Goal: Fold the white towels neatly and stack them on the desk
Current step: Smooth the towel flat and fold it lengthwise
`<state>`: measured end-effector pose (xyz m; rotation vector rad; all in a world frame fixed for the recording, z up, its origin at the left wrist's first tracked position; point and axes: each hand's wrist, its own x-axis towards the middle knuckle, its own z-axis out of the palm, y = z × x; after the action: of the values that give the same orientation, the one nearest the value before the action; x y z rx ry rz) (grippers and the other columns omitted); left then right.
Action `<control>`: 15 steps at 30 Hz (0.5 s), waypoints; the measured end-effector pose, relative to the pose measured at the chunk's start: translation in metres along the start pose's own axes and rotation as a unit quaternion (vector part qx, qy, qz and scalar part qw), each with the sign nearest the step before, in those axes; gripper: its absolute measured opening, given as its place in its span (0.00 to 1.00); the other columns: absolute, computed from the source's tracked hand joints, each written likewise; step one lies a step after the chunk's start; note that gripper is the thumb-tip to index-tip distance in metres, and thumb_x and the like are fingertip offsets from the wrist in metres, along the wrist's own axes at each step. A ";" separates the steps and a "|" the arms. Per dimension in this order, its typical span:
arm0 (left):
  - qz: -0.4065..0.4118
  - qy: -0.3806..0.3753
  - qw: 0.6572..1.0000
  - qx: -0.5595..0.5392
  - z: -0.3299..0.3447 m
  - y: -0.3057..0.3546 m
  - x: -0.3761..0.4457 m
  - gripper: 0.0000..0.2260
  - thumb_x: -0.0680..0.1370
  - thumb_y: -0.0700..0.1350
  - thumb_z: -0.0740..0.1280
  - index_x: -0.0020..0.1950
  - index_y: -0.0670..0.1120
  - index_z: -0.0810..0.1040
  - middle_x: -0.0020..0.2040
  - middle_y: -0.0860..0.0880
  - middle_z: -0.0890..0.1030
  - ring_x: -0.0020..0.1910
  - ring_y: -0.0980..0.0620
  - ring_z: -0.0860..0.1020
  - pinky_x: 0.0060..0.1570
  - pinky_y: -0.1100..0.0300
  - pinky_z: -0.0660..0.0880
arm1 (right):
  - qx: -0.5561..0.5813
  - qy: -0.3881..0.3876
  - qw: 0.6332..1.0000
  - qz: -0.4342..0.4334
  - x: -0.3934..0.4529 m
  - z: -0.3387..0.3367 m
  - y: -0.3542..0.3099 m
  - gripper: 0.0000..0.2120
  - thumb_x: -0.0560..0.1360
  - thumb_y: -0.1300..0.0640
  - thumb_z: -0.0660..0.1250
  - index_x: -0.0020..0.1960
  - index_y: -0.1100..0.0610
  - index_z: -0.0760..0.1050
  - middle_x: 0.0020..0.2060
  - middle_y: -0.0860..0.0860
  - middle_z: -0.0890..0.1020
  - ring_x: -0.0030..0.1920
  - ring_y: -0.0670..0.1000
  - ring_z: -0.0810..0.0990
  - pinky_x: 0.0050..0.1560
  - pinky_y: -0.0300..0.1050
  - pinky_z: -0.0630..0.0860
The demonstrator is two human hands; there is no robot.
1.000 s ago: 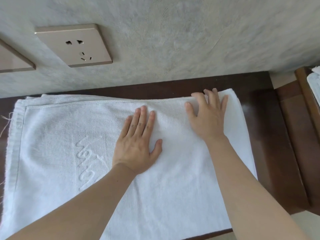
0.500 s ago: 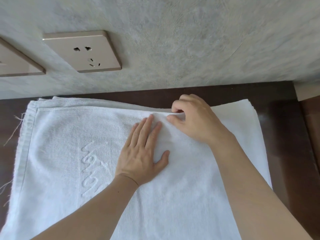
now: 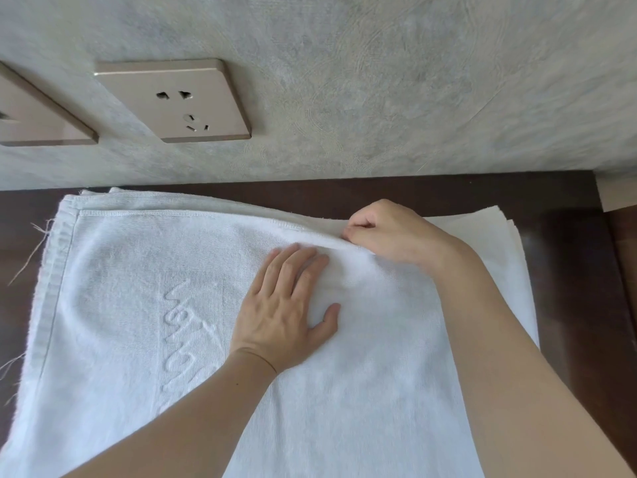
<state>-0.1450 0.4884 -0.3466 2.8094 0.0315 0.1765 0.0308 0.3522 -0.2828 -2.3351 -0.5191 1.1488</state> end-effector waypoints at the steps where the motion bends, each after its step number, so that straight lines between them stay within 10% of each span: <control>1: 0.001 0.000 1.000 -0.001 0.000 0.000 0.000 0.28 0.76 0.58 0.66 0.71 0.43 0.74 0.69 0.45 0.73 0.73 0.45 0.68 0.75 0.45 0.63 | -0.004 -0.009 1.000 0.000 0.001 -0.002 -0.001 0.12 0.77 0.54 0.65 0.37 0.57 0.77 0.25 0.44 0.70 0.28 0.44 0.68 0.37 0.44 0.67; 9: 0.001 0.001 1.000 -0.003 0.000 0.000 0.000 0.28 0.76 0.58 0.67 0.71 0.44 0.73 0.68 0.45 0.73 0.72 0.43 0.69 0.75 0.45 0.62 | -0.018 -0.015 0.999 -0.029 0.001 -0.001 -0.011 0.06 0.78 0.54 0.69 0.48 0.43 0.82 0.40 0.42 0.83 0.40 0.40 0.80 0.43 0.37 0.72; 15: 0.001 -0.006 1.000 0.004 0.000 -0.001 0.000 0.28 0.76 0.59 0.65 0.72 0.44 0.73 0.69 0.45 0.73 0.73 0.45 0.68 0.76 0.46 0.61 | -0.192 0.069 0.979 -0.020 0.004 0.003 -0.010 0.09 0.76 0.49 0.71 0.55 0.46 0.76 0.51 0.45 0.71 0.55 0.50 0.71 0.60 0.48 0.68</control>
<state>-0.1454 0.4891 -0.3465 2.8175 0.0268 0.1613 0.0294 0.3631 -0.2815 -2.6921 -0.7907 0.9233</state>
